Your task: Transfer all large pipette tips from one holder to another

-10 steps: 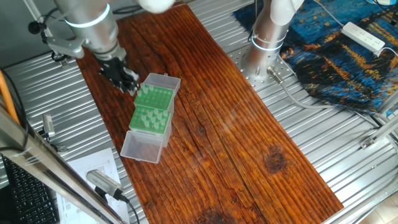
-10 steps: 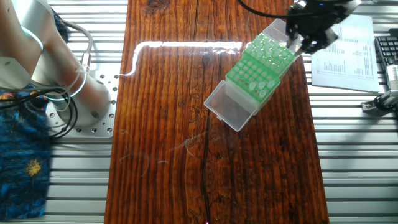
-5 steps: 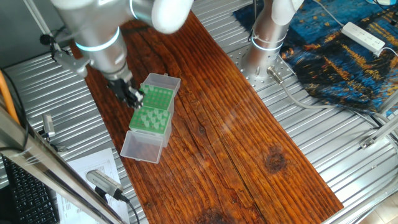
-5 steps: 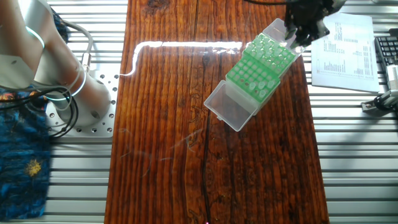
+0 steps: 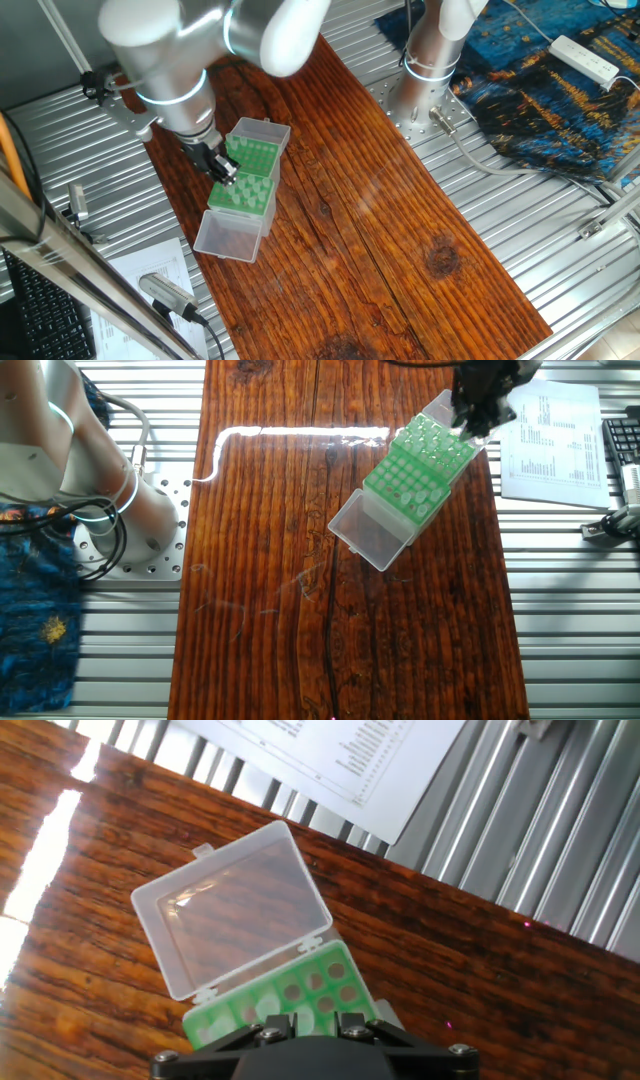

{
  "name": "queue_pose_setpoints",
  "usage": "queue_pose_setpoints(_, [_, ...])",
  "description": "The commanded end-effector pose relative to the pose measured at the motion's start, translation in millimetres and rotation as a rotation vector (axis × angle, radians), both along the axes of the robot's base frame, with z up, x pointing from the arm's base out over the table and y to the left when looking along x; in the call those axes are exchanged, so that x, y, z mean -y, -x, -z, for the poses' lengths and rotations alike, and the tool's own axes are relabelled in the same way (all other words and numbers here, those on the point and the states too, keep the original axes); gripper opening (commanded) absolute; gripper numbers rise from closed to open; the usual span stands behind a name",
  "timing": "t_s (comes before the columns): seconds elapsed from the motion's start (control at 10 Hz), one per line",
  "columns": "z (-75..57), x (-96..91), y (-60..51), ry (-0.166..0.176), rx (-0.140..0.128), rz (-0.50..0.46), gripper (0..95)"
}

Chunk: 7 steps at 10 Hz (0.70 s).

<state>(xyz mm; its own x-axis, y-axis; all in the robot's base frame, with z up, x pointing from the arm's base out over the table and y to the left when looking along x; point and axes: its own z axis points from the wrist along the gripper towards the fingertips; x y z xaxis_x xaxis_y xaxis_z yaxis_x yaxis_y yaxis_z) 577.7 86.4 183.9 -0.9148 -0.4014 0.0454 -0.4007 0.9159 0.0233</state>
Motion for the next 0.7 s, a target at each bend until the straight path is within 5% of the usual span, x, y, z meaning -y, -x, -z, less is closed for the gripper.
queue_pose_setpoints(0.1, [6.4, 0.2, 1.3, 0.0, 0.004, -0.002, 19.0])
queue_pose_setpoints(0.7, [16.1, -4.4, 0.1, 0.0, 0.021, 0.034, 19.0])
